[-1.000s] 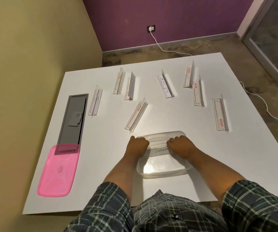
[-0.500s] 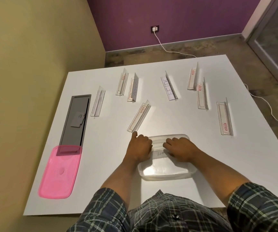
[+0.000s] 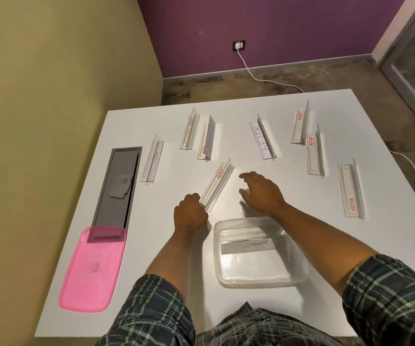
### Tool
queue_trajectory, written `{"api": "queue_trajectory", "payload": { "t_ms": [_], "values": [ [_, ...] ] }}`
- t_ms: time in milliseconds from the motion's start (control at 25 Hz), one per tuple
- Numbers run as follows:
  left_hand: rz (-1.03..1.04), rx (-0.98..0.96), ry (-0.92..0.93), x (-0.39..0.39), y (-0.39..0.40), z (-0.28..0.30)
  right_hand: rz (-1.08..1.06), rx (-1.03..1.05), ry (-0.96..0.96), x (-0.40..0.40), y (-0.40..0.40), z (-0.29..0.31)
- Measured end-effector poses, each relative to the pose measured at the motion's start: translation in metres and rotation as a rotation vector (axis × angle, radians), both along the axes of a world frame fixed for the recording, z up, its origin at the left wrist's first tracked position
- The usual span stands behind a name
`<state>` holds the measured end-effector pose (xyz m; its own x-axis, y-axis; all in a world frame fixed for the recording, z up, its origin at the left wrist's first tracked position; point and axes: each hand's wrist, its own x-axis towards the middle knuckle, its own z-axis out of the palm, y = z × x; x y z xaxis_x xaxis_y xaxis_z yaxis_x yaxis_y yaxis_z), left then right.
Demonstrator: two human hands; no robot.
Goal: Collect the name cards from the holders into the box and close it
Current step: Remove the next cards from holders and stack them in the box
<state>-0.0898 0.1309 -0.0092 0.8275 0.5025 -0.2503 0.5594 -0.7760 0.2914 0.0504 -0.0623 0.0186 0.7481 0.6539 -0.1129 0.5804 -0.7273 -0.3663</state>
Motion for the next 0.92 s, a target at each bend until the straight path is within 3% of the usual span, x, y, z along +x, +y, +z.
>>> {"api": "queue_trajectory", "payload": {
  "t_ms": [120, 320, 560, 720, 920],
  "values": [
    [0.085, -0.191, 0.005, 0.006, 0.008, -0.01, 0.074, -0.162, 0.176, 0.016, 0.026, -0.004],
    [0.095, -0.309, 0.029, 0.017, 0.016, -0.027, 0.312, -0.387, 0.184, 0.021, 0.063, -0.02],
    [0.159, -0.34, -0.072, 0.029, 0.016, -0.04, 0.31, -0.391, 0.223, 0.018, 0.079, -0.034],
    [0.351, -0.39, -0.125, 0.037, 0.014, -0.033, 0.331, -0.39, 0.197, 0.02, 0.075, -0.03],
    [0.511, -0.587, -0.293, 0.037, 0.016, -0.004, 0.283, -0.414, 0.064, 0.035, 0.055, -0.03]
  ]
}}
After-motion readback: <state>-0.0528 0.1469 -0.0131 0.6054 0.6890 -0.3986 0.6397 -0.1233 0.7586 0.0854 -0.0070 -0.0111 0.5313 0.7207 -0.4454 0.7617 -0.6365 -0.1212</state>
